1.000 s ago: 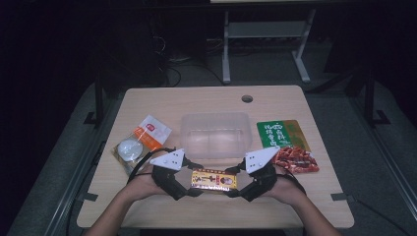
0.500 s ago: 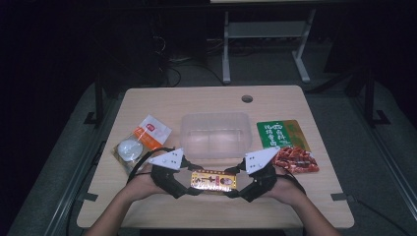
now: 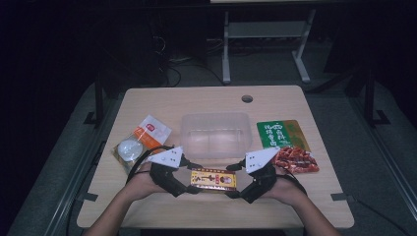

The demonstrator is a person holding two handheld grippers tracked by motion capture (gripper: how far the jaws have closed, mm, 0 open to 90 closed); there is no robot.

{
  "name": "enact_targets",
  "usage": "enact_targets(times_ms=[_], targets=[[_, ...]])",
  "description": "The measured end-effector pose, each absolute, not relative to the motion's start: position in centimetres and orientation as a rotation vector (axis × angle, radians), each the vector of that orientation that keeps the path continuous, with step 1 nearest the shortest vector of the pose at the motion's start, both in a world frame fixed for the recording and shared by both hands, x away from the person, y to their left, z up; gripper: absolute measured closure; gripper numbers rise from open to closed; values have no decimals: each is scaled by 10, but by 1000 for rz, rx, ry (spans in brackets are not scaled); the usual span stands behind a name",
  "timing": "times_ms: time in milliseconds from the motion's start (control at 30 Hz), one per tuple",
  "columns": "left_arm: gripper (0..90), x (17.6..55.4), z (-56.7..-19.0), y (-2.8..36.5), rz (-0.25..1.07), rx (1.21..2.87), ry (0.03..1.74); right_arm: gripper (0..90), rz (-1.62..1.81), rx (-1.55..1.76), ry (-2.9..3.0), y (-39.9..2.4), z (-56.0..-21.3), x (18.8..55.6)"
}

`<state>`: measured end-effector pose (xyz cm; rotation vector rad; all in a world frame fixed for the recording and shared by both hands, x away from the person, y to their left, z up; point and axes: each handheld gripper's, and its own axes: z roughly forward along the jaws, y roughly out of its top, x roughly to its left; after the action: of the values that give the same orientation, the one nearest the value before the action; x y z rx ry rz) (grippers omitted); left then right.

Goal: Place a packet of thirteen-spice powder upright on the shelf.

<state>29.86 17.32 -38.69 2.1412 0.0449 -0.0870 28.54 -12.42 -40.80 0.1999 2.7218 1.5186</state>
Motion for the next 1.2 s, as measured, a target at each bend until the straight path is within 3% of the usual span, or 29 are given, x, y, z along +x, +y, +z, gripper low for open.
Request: enact_targets(times_ms=[133,700,1200], targets=[[318,300,-387,176,-73,2149,68,143,1476,223,2722,-129,-410,285],[318,306,-385,182,-43,2148,158,144,1200,665,2694,-172,-443,271],[318,324,-365,171,-6,2155,155,144,1208,706,2608,-185,-444,273]])
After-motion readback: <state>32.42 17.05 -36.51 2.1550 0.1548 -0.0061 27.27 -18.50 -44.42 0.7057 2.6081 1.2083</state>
